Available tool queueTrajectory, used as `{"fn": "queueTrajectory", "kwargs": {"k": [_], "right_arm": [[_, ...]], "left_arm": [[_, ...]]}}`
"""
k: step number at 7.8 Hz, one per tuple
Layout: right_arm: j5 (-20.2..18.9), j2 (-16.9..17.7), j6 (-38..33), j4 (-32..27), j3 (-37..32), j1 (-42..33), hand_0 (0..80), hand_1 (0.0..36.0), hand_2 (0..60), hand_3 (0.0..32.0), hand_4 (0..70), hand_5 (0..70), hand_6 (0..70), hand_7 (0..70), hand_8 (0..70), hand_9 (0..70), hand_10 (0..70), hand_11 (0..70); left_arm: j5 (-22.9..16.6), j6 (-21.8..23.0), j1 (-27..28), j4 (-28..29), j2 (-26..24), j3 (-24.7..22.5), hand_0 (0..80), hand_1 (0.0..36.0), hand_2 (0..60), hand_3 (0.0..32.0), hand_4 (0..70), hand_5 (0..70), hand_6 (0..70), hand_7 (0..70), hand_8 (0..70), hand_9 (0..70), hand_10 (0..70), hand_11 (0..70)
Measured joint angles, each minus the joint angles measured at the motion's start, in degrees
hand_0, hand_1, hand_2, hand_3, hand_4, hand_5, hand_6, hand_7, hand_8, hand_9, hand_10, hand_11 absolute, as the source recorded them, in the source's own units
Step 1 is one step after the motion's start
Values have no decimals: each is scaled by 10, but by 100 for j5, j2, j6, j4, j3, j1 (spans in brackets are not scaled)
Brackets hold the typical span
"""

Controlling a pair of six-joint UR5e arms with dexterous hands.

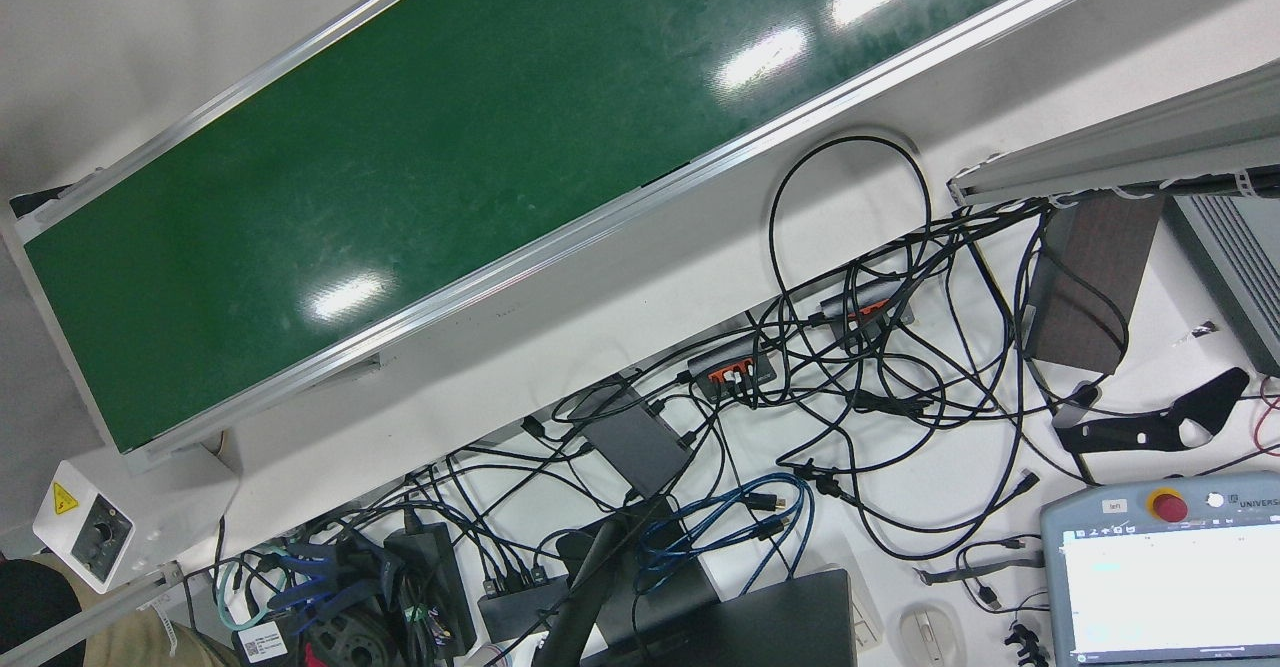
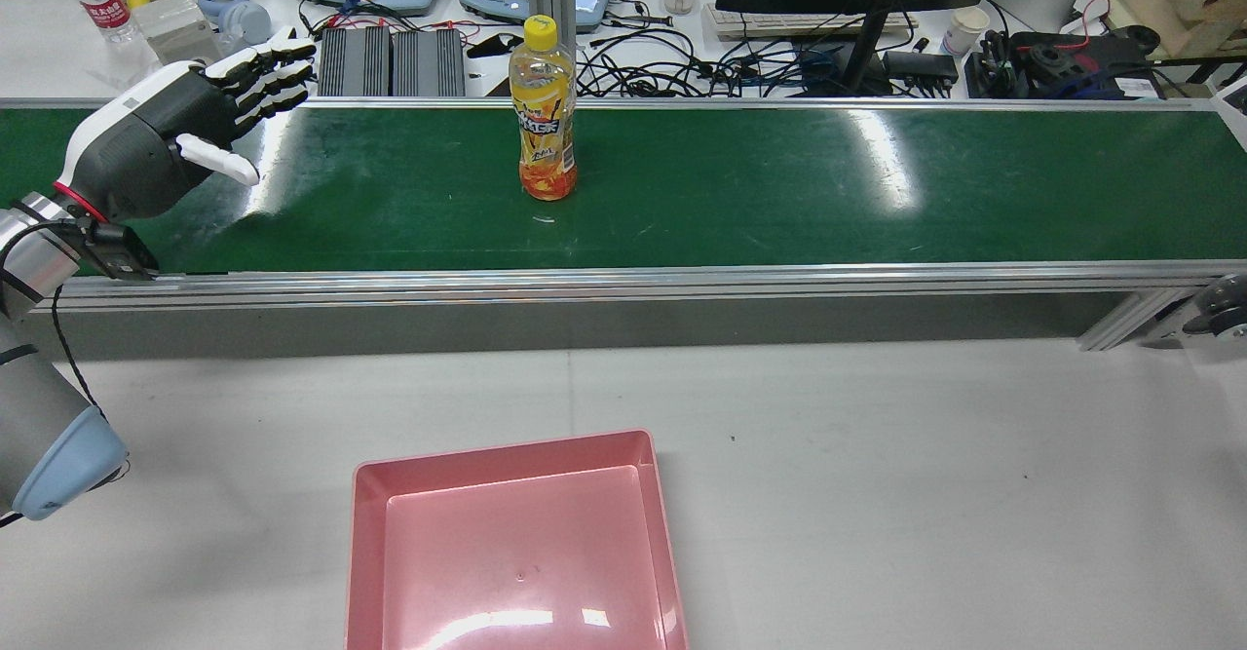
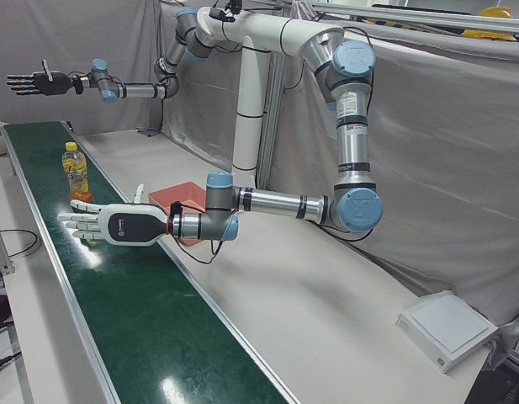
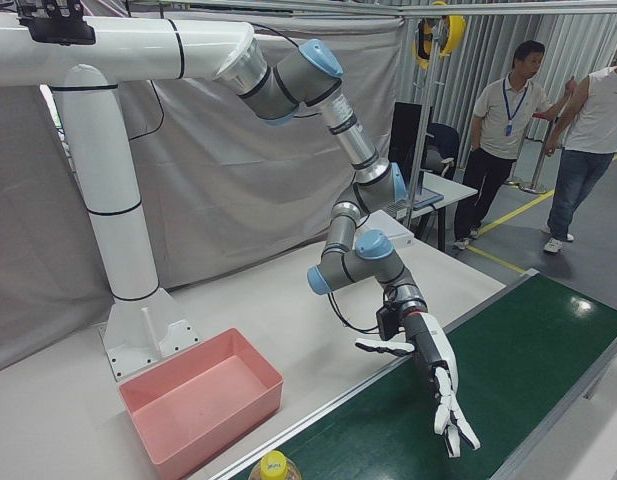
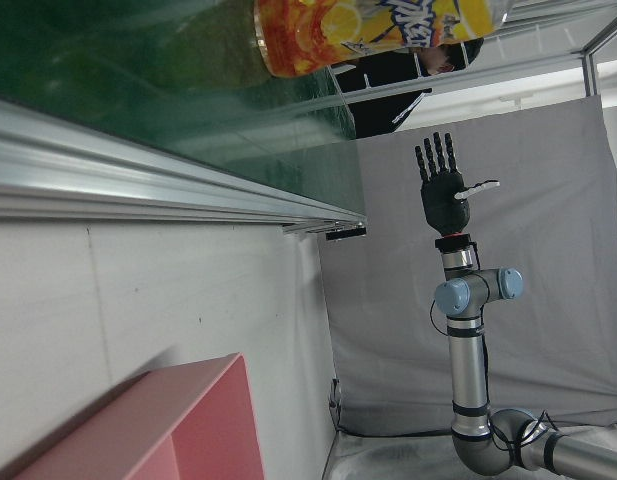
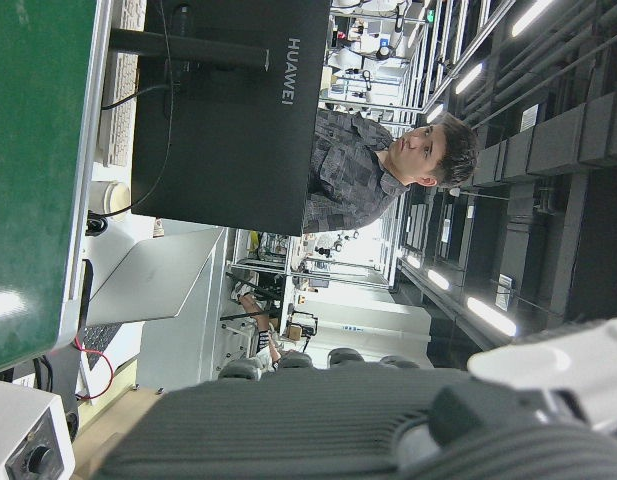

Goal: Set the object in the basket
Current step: 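Move the open left hand along the belt toward the juice bottle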

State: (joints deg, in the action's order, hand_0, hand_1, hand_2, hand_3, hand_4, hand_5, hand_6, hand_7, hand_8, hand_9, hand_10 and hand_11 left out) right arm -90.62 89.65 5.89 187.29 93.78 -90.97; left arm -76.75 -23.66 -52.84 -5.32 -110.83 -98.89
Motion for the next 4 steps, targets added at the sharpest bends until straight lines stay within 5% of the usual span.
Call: {"fn": "queueTrajectory", "kwargs": {"k": [4], "right_arm": [[0,0,0,0,0,-5,0,0,0,0,0,0,0,0,0,0,0,0]], "left_arm": [[37,-1,19,-167,-283,8,502,62,0,18,134,162,11,0,78,90,68,110]]}}
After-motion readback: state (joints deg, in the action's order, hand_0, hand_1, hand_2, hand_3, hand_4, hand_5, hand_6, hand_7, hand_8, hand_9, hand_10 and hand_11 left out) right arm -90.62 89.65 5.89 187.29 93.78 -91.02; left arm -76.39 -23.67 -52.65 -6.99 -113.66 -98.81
